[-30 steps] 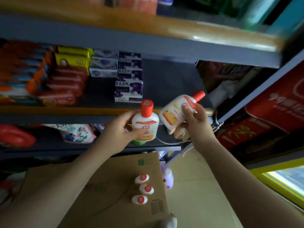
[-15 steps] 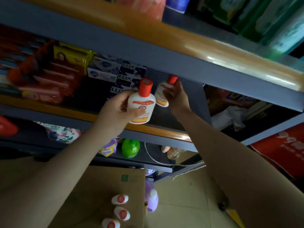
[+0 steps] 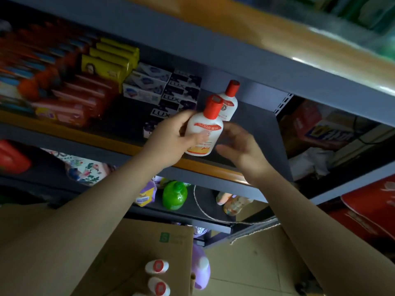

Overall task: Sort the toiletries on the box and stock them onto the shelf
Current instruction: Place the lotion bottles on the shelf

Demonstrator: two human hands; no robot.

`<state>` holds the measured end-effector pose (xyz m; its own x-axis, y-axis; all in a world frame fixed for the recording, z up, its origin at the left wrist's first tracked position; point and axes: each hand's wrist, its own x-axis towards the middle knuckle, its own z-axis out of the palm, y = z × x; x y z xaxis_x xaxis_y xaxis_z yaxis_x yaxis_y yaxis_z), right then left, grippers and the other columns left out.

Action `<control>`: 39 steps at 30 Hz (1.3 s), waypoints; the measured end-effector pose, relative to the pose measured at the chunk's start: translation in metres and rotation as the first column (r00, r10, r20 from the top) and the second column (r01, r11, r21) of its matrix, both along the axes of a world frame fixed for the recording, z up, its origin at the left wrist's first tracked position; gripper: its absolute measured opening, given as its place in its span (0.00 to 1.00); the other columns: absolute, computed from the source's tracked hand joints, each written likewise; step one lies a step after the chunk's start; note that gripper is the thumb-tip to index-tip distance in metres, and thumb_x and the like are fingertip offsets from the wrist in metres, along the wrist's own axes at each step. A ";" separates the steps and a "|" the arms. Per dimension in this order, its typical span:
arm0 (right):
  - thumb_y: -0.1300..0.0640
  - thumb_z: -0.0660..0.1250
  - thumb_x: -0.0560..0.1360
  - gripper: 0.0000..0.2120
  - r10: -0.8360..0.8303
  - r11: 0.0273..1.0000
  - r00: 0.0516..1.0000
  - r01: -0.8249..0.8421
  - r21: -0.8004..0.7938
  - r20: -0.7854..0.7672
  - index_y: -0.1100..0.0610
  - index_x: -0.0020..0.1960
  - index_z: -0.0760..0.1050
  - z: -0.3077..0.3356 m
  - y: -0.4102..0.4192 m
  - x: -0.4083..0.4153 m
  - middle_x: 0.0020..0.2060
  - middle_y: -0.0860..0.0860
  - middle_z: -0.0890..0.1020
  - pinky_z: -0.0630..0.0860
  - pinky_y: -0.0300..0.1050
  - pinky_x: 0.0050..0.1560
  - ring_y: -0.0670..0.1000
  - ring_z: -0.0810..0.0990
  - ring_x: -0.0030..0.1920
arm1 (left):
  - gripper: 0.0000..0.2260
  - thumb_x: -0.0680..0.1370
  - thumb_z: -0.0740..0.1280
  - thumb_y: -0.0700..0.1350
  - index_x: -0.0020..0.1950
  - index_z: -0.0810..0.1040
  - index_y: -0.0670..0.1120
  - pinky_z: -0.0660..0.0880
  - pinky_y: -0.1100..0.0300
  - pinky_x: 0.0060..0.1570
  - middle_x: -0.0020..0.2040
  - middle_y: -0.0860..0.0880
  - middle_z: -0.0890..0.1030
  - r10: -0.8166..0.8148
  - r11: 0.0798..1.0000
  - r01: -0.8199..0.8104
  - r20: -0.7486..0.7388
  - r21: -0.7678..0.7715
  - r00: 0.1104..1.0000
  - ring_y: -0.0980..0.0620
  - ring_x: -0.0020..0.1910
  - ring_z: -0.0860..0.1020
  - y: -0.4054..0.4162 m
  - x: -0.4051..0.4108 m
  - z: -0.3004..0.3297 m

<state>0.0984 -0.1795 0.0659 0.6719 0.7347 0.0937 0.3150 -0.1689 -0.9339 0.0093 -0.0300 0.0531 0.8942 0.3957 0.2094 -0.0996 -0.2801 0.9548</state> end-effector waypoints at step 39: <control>0.67 0.60 0.73 0.16 -0.273 0.875 0.926 0.352 -0.332 0.260 0.57 0.58 0.70 -0.022 0.045 0.126 0.48 0.56 0.78 0.74 0.51 0.44 0.56 0.77 0.46 | 0.06 0.75 0.66 0.37 0.51 0.79 0.42 0.71 0.62 0.44 0.50 0.47 0.77 0.170 0.805 -0.195 0.098 0.560 0.981 0.54 0.45 0.75 0.028 0.038 -0.022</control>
<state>0.2249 -0.1349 0.0443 0.8677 0.4968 0.0159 0.3601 -0.6062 -0.7091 0.0478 -0.0020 0.0314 0.8030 0.3519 0.4811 -0.0270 -0.7848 0.6192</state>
